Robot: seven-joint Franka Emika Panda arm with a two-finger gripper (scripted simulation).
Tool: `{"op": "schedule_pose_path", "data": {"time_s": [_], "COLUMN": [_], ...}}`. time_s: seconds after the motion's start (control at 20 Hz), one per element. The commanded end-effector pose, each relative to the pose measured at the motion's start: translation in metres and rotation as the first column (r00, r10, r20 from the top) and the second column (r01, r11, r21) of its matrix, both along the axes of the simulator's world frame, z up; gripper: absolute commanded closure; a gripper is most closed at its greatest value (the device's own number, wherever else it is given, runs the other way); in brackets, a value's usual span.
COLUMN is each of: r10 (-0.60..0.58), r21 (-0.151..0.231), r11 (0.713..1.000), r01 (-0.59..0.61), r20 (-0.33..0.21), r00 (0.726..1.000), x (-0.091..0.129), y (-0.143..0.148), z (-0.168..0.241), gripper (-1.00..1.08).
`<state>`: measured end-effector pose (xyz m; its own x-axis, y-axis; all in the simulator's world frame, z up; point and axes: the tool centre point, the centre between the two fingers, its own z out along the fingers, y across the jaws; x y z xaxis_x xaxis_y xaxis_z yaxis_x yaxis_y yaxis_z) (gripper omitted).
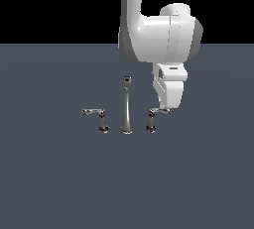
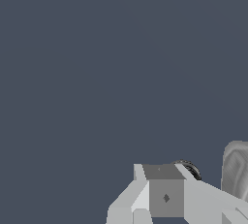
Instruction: Turn on the faucet by rotating a designated handle.
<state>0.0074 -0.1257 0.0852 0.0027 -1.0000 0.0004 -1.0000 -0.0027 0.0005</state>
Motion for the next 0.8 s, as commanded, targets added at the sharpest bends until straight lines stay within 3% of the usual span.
{"op": "schedule_pose_path", "data": {"time_s": [0.0, 0.6, 0.75], "r10": [0.0, -0.001, 0.007], "r21": [0.0, 0.0, 0.0], "r11": [1.0, 1.0, 1.0], "r01": [0.0, 0.001, -0.007], "r20": [0.0, 0.0, 0.011], "r00": [1.0, 1.0, 1.0], "x": [0.0, -0.042, -0.035], "y": [0.0, -0.018, -0.012], "z": [0.0, 0.0, 0.001], "gripper": [1.08, 1.08, 1.08]}}
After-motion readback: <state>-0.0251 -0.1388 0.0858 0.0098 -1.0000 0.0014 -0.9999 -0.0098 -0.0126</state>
